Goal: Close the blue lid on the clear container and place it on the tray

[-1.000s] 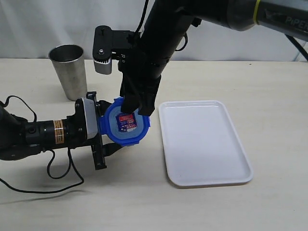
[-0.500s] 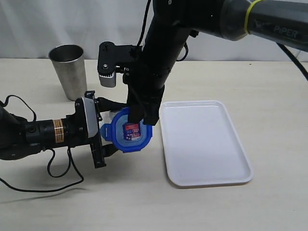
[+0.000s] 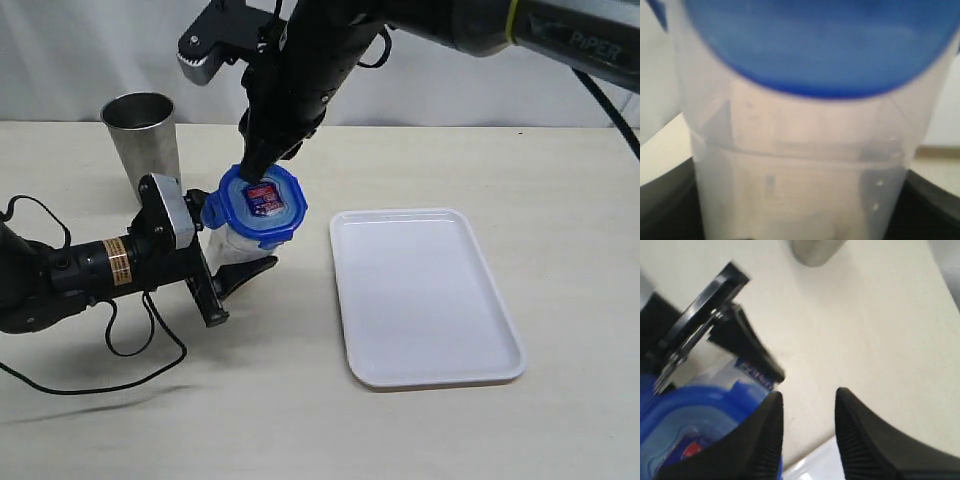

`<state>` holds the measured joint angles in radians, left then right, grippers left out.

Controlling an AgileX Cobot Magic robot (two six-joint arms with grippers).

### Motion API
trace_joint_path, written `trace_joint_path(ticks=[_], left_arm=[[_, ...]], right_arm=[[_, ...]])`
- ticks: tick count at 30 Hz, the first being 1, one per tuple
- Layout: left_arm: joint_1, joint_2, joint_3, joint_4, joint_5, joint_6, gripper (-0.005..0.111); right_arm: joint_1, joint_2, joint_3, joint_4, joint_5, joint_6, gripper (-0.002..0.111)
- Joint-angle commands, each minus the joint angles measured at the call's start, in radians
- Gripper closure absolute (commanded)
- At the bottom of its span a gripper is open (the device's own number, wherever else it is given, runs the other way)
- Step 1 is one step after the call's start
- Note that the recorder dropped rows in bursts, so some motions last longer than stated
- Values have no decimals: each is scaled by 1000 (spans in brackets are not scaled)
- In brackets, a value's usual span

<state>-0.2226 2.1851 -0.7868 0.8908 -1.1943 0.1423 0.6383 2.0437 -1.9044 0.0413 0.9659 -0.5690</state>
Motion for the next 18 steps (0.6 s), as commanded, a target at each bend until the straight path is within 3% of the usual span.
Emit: trace_joint_path(ticks=[1,3,8,18], left_arm=[[-11,0,5,11,-27,-32,107],[-11,0,5,2,-27,-65,107],[-11,-4,5,-33,-27,-133,107],[-11,-76,5,39,16,-242,107]], right_arm=[[-9,-39,-2,-65,-44,283,74],[-9,-52,-2,-28,0,326,76],[-7,-52,0,173,167,222,103],[-7,13,101,-62,85,398,103]])
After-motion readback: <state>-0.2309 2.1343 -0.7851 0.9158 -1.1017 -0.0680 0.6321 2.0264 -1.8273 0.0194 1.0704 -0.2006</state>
